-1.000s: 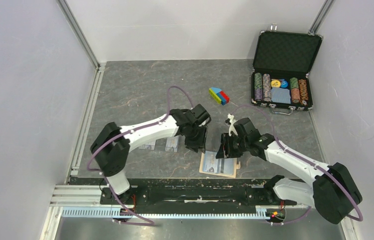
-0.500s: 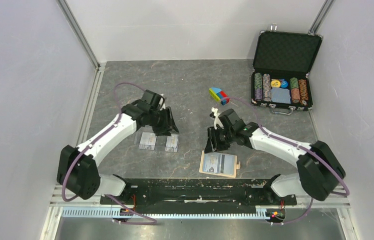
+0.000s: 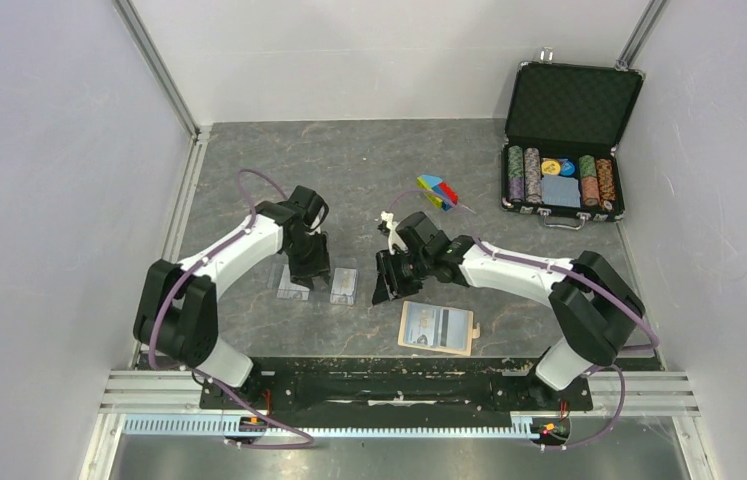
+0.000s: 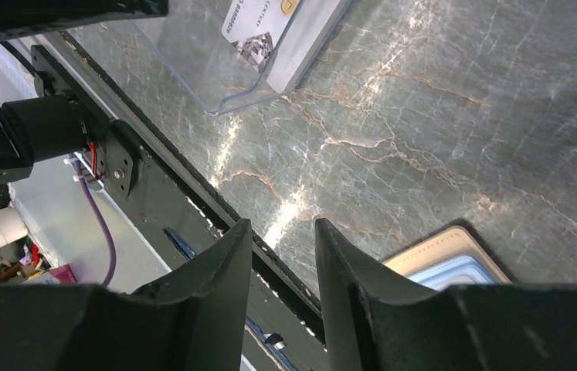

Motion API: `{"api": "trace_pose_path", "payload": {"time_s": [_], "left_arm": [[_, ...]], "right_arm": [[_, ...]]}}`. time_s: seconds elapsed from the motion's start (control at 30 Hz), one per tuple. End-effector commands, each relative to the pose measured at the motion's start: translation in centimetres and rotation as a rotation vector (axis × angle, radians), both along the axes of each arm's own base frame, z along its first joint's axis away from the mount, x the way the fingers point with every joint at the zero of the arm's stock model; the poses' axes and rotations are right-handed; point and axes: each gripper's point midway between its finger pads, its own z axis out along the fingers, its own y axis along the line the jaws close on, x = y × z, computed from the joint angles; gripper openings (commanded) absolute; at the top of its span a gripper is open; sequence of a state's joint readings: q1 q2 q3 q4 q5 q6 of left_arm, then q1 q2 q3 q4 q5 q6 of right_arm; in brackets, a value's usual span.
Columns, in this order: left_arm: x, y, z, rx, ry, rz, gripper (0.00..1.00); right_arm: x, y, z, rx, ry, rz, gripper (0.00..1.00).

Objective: Put the credit cards into the card holder
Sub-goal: Pick up the credit card from the storage box.

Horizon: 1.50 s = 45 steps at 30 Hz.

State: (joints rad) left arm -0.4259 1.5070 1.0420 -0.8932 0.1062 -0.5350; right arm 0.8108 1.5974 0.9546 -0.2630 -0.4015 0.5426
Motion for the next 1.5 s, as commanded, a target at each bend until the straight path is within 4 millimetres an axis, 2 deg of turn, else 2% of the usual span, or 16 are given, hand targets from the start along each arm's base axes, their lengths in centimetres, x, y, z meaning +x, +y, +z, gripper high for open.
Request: {"api": "trace_pose_path", "payload": {"time_s": [0.0,0.27,0.43,0.63,0.73,0.83,1.13,1.47], "left_arm": [[1.6,-1.4,-0.7,-0.036,-0.029,-0.055,0.50],[1.9,-1.9,-3.0,-0.021,0.013,-0.049,0.49],[1.8,-2.4,-4.1,-0.020,0.032,-0.066,0.44],[1.5,-2.7,-5.1,-0.014,0.047,-0.079,0.33],[1.3,-2.9,-5.3,-0.019,0.052,-0.087,0.22],[1.3,-3.0,-5.2,-0.016,0.045,-0.090,0.14],[1.4,-2.8,-4.0,0.054,0.009,-0.125,0.02],[1.3,-4.0,-3.4,0.087,-0.012,-0.172,0.05]], "right_arm": [[0.7,2.3,1.3,0.090,-0.006,0.000,0.38],[1.4,4.2,0.7,0.136,0.034,0.006,0.38],[1.9,5.1,0.8,0.146,0.039,0.012,0.38],[1.8,5.3,0.4,0.142,0.049,0.013,0.38],[1.6,5.3,0.4,0.142,0.053,0.016,0.38],[1.5,5.3,0.3,0.139,0.055,0.016,0.38],[1.1,5.3,-0.2,0.131,0.062,0.023,0.38],[0.9,5.2,-0.5,0.125,0.066,0.024,0.38]]}}
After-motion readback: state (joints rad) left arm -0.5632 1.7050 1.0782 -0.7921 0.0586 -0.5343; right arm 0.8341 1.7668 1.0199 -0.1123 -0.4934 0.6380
